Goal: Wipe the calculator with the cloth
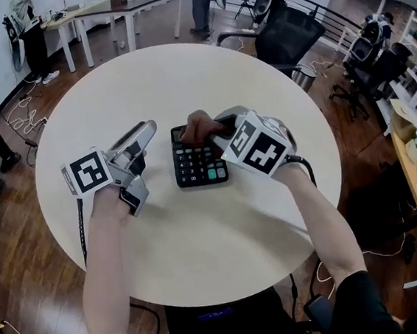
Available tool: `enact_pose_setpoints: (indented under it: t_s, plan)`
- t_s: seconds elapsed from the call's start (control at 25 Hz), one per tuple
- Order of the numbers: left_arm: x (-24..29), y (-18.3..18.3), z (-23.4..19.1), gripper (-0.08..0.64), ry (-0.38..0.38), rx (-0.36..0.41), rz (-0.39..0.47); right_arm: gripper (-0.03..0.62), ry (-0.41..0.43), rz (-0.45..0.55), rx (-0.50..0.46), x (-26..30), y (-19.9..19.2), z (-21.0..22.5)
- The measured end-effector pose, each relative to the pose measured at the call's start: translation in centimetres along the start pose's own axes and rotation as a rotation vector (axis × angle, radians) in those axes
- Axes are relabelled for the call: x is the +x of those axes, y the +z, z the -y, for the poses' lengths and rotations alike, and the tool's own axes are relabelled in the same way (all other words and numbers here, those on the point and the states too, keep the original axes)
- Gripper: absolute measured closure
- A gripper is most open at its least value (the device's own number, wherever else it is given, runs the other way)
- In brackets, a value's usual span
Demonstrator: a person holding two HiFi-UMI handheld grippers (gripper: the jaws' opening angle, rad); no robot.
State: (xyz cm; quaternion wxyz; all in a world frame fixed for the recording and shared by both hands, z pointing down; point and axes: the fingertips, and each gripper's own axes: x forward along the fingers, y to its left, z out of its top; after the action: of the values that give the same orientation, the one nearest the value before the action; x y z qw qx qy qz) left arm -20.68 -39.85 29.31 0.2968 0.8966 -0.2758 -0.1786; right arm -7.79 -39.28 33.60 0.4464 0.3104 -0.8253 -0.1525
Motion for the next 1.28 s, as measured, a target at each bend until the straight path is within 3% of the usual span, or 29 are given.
enact_pose_setpoints:
  t_s: [0.12,0.36,0.52,0.6,0.68,0.84,0.96,1.08,1.28]
  plan:
    - [0.0,-0.1,-0.1,0.38,-0.002,-0.005,0.003,0.528,0.04,-0.031,-0.012,1.5,-0.2,-0.6]
    - [0.2,-0.1,0.2,0.38,-0.001,0.009,-0.011,0.528,0.118,-0.045,-0.164,-1.3,-0.4,-6.3]
    - [0.2,-0.3,0.0,0.38,-0.001,0.01,-0.01,0.528,0.248,-0.036,-0.272,-4.2,-1.7,-11.8]
    - [0.2,-0.2,0.0,0.38,-0.002,0.01,-0.009,0.528,0.306,-0.017,-0.27,-5.4,-2.0,-12.7]
    - [0.2,-0.2,0.1,0.38,-0.003,0.016,-0.012,0.528,0.271,0.007,-0.208,-5.6,-2.0,-10.6]
    - [0.1,-0.1,0.1,0.38,-0.005,0.026,-0.022,0.528,0.038,0.025,-0.024,-3.1,-2.0,-1.9]
    - [0.2,-0.4,0.2,0.38,-0.003,0.019,-0.029,0.528,-0.042,0.03,0.054,-0.7,-2.0,1.9]
    - [0.5,-1.0,0.6,0.38,-0.022,0.024,-0.036,0.528,-0.019,-0.008,0.027,1.0,-2.7,2.0]
    - [1.0,-1.2,1.0,0.38,-0.036,0.082,-0.074,0.528,0.073,-0.03,-0.022,0.0,-3.4,-1.5]
